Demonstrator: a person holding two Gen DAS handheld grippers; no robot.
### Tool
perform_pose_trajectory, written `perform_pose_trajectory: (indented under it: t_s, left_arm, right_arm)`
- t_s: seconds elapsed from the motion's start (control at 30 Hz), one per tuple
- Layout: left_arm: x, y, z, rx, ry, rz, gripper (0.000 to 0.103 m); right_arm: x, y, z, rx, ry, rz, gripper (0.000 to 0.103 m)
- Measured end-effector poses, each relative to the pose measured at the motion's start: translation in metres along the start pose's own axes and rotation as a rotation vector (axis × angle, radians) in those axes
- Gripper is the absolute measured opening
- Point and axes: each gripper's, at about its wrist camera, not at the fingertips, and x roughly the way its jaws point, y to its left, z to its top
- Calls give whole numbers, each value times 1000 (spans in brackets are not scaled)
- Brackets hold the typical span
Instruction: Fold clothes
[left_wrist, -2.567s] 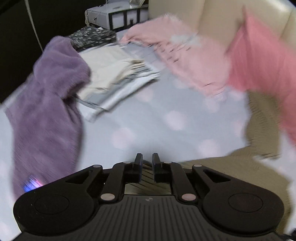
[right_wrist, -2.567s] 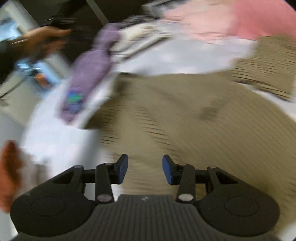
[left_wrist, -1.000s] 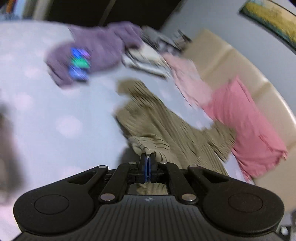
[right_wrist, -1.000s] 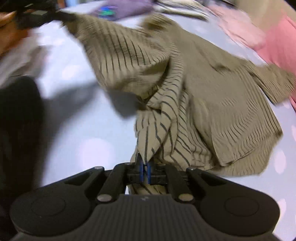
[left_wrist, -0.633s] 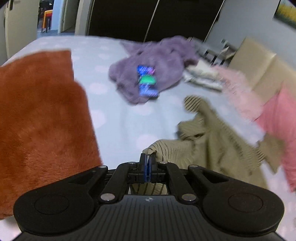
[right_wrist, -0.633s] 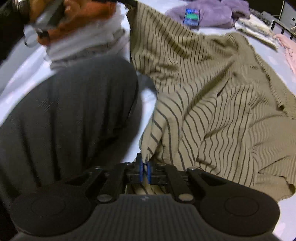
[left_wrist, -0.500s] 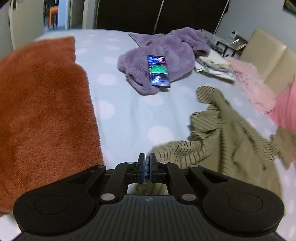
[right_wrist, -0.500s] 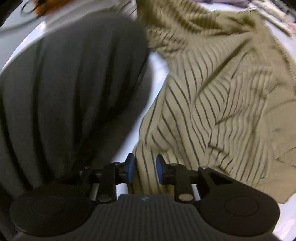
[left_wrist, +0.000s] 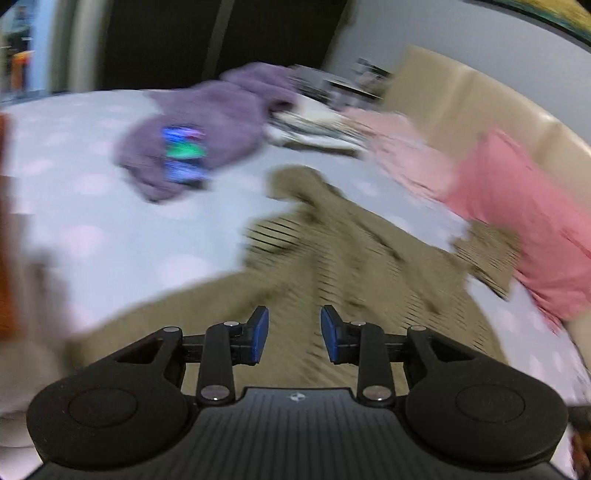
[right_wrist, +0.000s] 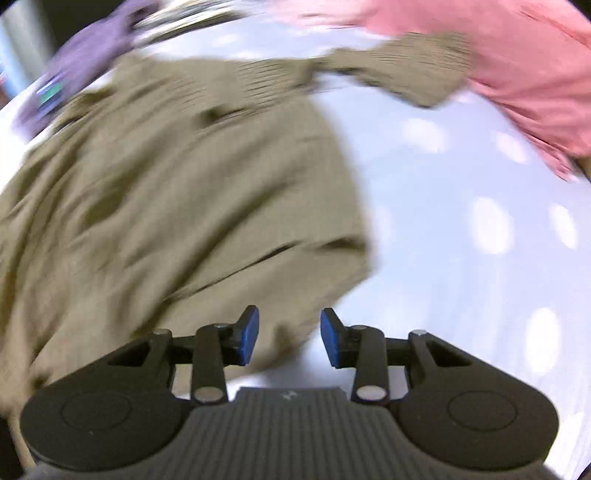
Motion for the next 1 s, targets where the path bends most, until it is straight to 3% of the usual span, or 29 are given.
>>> perform_pose_trajectory:
  t_s: [0.13,0.3,0.33,0.37,0.47,0.63,1.0]
  left_arm:
    - [25,-28,-26,39,5,-123,30]
    - [43,-34,-44,70,34,-135,30]
    - [45,-32,-45,77,29,-132,30]
    - [46,-30,-46,81,23,-129,30]
    - [45,-21,-44,41,2,-118,30]
    - [48,-7,-41,-43,-1,-120,31]
    - [52,-2,-40,-67,5,-132,32]
  right_arm:
    - [30,-32,28,105,-45,25,40]
    - [65,-41,42,179,-20,98,39]
    - [70,-38,41,167,-4,99,30]
    - [71,-37,39,156,5,95,4]
    - [65,-42,34,140,17,79,2]
    - [25,-83,39,208,13,53,2]
    - [-45,-174,14,303,35,-77,2]
